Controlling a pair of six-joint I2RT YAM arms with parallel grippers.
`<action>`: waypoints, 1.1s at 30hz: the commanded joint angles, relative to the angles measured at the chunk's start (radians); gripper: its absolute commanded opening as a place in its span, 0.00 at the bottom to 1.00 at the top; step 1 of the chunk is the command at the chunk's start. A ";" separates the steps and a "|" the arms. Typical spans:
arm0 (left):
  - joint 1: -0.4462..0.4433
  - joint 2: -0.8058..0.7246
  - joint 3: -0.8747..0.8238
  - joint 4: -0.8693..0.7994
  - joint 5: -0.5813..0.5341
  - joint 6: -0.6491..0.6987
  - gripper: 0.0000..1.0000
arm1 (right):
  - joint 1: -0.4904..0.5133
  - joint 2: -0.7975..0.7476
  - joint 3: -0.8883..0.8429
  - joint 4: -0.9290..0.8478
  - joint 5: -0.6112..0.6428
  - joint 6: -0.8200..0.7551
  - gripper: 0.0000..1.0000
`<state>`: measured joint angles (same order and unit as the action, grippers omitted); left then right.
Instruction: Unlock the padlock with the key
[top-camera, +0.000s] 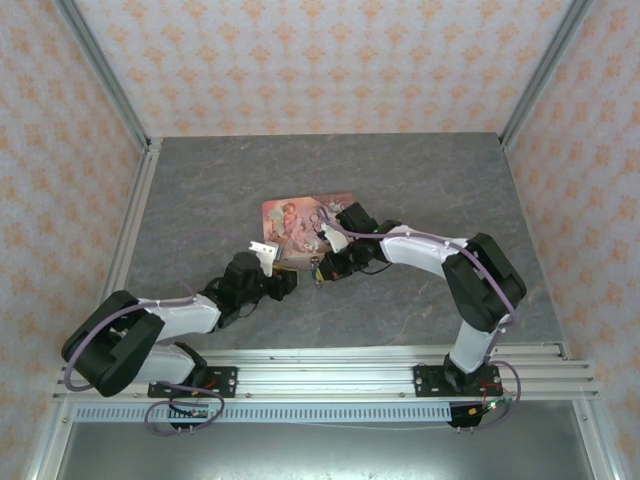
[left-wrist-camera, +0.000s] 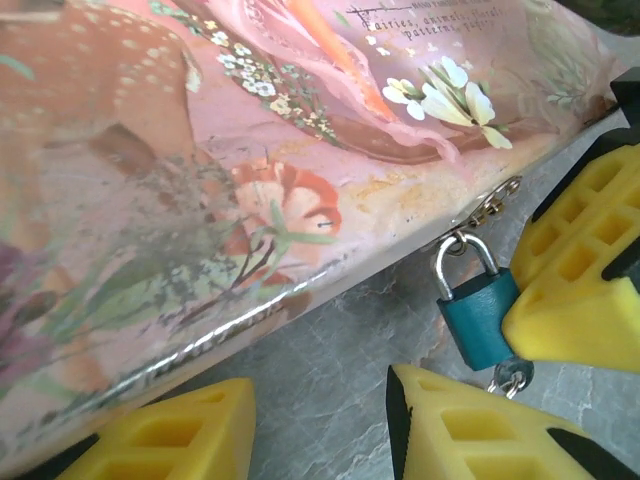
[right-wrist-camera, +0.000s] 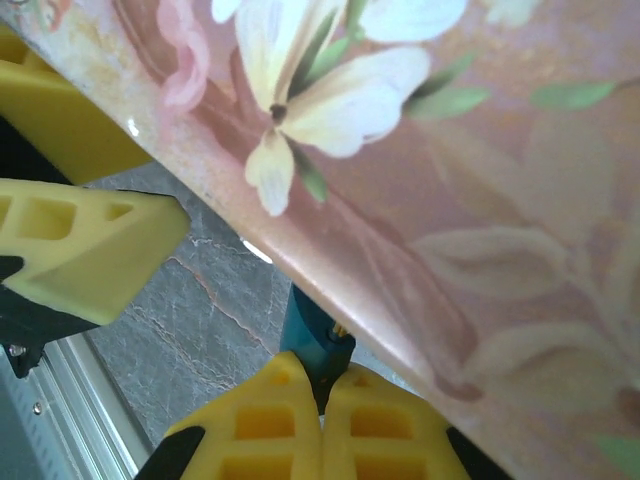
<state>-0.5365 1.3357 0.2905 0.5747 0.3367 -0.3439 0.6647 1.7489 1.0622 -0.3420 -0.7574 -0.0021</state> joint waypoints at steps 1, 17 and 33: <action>0.019 0.035 0.032 0.121 0.080 -0.080 0.40 | -0.001 -0.045 -0.011 0.024 -0.077 -0.056 0.00; 0.025 0.089 0.093 0.058 0.100 -0.083 0.39 | 0.002 -0.050 0.046 -0.191 0.234 -0.256 0.00; 0.027 -0.007 -0.020 0.212 0.106 -0.378 0.40 | -0.004 -0.037 -0.052 0.292 0.051 0.522 0.00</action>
<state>-0.5205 1.3617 0.2985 0.7147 0.4416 -0.6113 0.6609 1.7287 1.0306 -0.2035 -0.6804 0.3161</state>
